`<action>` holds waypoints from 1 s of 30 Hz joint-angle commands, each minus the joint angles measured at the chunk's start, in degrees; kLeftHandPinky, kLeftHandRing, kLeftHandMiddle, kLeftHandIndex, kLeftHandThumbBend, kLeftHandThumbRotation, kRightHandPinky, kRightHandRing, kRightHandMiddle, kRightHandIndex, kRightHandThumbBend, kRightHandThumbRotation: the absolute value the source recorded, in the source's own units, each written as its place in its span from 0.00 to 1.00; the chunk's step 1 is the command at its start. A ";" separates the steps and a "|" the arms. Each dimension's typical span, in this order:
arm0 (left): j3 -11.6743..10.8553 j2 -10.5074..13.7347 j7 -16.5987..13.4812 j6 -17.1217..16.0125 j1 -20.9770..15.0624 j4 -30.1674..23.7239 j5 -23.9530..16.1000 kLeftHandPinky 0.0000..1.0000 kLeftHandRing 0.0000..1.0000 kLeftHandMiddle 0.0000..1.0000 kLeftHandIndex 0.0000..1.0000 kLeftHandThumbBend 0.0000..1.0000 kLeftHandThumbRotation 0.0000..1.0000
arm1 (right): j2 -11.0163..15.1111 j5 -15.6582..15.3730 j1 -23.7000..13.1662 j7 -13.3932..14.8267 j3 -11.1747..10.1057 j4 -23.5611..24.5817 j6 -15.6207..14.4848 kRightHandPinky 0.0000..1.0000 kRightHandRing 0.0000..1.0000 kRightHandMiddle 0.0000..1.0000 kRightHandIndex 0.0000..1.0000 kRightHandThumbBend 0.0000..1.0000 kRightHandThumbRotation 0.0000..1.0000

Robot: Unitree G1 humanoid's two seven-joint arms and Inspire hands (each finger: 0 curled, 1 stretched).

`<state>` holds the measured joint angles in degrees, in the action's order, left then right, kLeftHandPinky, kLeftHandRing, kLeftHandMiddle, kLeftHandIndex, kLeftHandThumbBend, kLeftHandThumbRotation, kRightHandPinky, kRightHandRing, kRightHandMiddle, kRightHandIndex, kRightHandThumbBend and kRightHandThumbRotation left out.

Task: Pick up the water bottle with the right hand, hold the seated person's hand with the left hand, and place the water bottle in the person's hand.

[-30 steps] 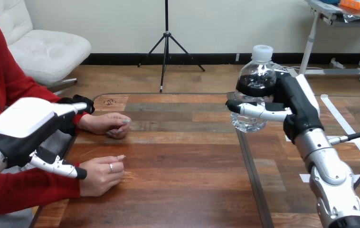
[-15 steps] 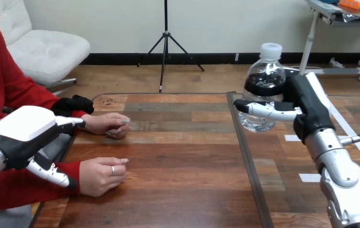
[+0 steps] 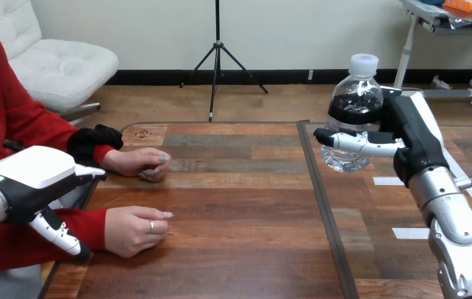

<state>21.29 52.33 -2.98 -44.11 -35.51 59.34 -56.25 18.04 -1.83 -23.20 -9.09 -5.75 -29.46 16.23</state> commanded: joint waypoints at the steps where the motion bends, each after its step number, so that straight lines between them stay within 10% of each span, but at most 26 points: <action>1: 2.56 2.03 0.86 1.44 -5.16 -0.22 -1.17 0.86 0.88 0.87 0.89 1.00 0.51 | 0.95 1.69 -2.04 -0.21 -1.36 5.83 -0.58 0.29 0.35 0.44 0.46 0.83 0.00; 17: 7.18 1.95 2.15 4.14 -7.72 0.93 -3.42 0.87 0.88 0.86 0.87 1.00 0.45 | 1.31 3.06 -1.41 -1.20 -1.77 7.21 -1.10 0.28 0.34 0.43 0.45 0.83 0.00; 30: 9.82 0.47 -4.46 6.33 -7.95 3.33 -4.97 0.82 0.82 0.82 0.82 1.00 0.31 | 1.19 2.85 -0.84 -1.01 -1.56 9.45 -2.70 0.28 0.34 0.43 0.45 0.82 0.00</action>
<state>30.44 53.25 -4.15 -39.68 -39.30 61.34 -61.26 18.12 0.04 -22.55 -10.44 -5.79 -24.46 13.73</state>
